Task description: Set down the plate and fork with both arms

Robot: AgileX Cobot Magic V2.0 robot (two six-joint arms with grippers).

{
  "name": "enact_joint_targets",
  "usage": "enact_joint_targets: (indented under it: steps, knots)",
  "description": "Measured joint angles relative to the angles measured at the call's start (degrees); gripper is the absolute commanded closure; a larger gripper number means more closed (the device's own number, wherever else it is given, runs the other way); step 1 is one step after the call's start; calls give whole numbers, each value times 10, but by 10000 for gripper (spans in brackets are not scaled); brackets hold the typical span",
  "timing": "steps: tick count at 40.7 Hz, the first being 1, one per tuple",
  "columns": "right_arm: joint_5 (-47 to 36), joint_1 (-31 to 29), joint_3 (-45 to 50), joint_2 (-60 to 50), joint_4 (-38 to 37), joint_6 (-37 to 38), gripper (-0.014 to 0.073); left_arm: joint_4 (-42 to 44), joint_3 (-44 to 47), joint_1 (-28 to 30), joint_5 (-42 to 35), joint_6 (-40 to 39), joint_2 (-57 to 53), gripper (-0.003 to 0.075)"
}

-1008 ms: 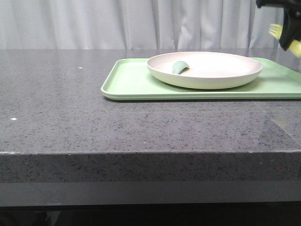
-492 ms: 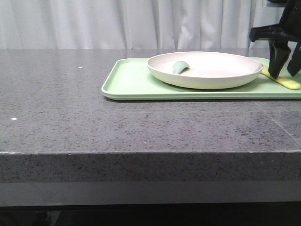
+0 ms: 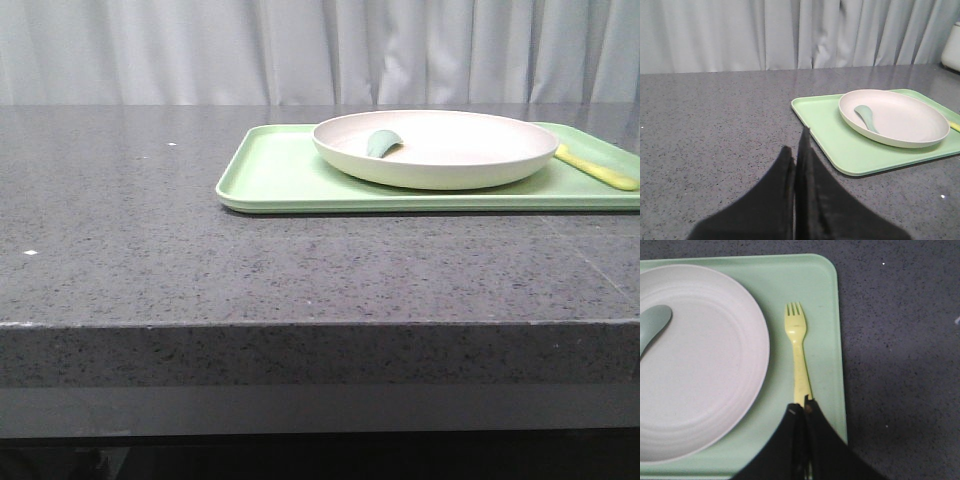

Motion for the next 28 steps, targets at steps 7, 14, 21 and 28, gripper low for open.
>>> enact_joint_targets:
  steps: [7, 14, 21, 28]
  knots:
    - [-90, 0, 170, -164, 0, -15, 662, 0, 0, 0, 0, 0, 0, 739]
    - [-170, 0, 329, -319, 0, -17, 662, 0, 0, 0, 0, 0, 0, 739]
    - [-240, 0, 453, -463, 0, -18, 662, 0, 0, 0, 0, 0, 0, 739]
    - [-268, 0, 514, -566, 0, -18, 662, 0, 0, 0, 0, 0, 0, 739]
